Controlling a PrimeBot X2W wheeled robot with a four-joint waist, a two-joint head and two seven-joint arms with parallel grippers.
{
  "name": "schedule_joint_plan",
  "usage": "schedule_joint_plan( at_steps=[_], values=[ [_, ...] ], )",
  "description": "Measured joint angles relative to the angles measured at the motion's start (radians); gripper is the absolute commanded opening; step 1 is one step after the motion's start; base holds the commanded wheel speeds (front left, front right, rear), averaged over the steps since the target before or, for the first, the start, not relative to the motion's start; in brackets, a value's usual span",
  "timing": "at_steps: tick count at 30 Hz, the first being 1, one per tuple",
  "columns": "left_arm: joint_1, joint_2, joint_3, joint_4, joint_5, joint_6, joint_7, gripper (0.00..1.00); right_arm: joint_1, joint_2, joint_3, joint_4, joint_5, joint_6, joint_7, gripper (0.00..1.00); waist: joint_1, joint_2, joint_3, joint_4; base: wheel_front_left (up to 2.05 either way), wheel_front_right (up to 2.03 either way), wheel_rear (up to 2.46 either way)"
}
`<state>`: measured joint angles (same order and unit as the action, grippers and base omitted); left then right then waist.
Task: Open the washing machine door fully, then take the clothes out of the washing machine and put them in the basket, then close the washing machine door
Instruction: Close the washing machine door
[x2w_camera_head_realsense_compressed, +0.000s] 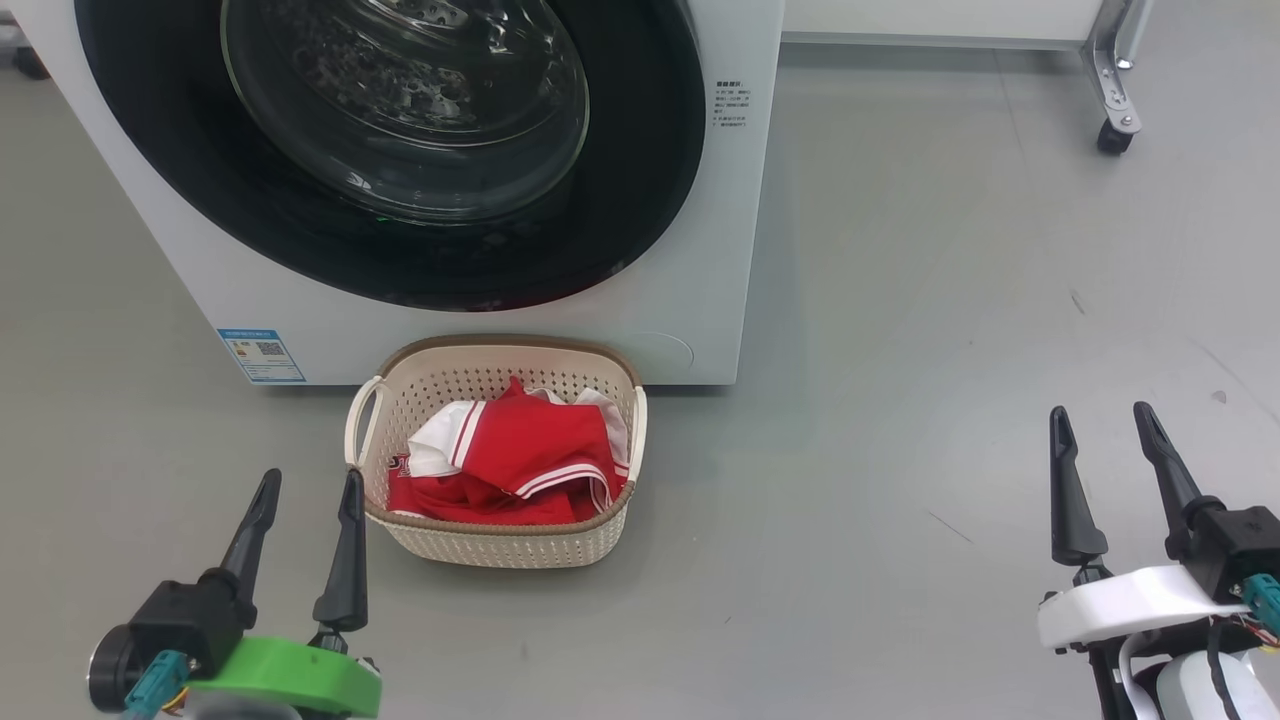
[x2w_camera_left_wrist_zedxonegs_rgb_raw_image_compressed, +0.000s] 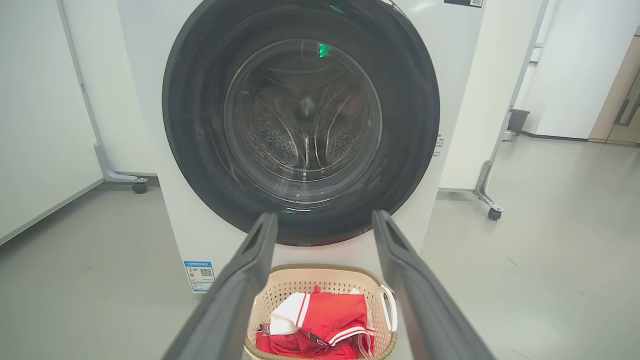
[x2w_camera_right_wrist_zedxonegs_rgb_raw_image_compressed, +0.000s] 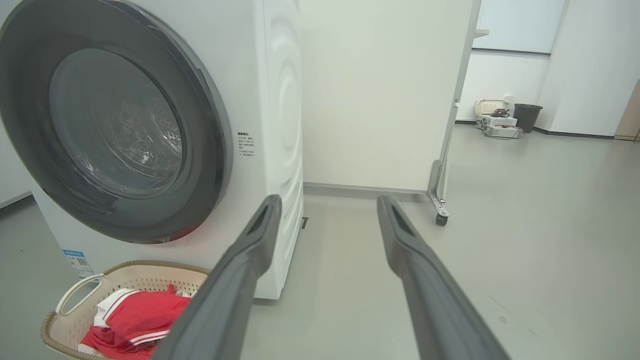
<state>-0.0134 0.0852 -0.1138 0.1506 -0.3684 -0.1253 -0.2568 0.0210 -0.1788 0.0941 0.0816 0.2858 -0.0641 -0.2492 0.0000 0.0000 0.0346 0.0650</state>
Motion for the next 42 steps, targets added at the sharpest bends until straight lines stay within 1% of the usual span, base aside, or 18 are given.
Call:
schedule_joint_plan(
  at_steps=[12,14,25,28,42],
  values=[
    [0.012,0.003,-0.043,0.016,0.009,0.000,0.000,1.00,0.037,0.017,-0.023,-0.040,-0.008,0.000,0.000,1.00,0.0000,0.0000,0.008,-0.001,0.00,0.00,0.00],
    [0.014,0.003,-0.052,0.024,-0.007,0.000,0.000,1.00,0.046,0.020,-0.026,-0.044,-0.017,0.000,0.000,1.00,0.0000,0.0000,0.010,0.000,0.00,0.00,0.00],
    [0.014,0.010,-0.036,0.030,-0.011,0.000,0.000,1.00,0.059,0.028,-0.034,-0.056,-0.029,0.002,0.000,1.00,0.0000,0.0000,0.011,0.000,0.00,0.00,0.00],
    [0.014,0.010,-0.035,0.030,-0.011,0.000,0.000,1.00,0.068,0.030,-0.036,-0.056,-0.034,0.010,0.000,1.00,0.0000,0.0000,0.010,-0.001,0.00,0.00,0.00],
    [0.014,0.010,-0.027,0.026,-0.019,0.000,0.000,1.00,0.071,0.040,-0.050,-0.059,-0.042,0.019,0.000,1.00,0.0000,0.0000,0.007,-0.004,0.00,0.00,0.00]
  ],
)
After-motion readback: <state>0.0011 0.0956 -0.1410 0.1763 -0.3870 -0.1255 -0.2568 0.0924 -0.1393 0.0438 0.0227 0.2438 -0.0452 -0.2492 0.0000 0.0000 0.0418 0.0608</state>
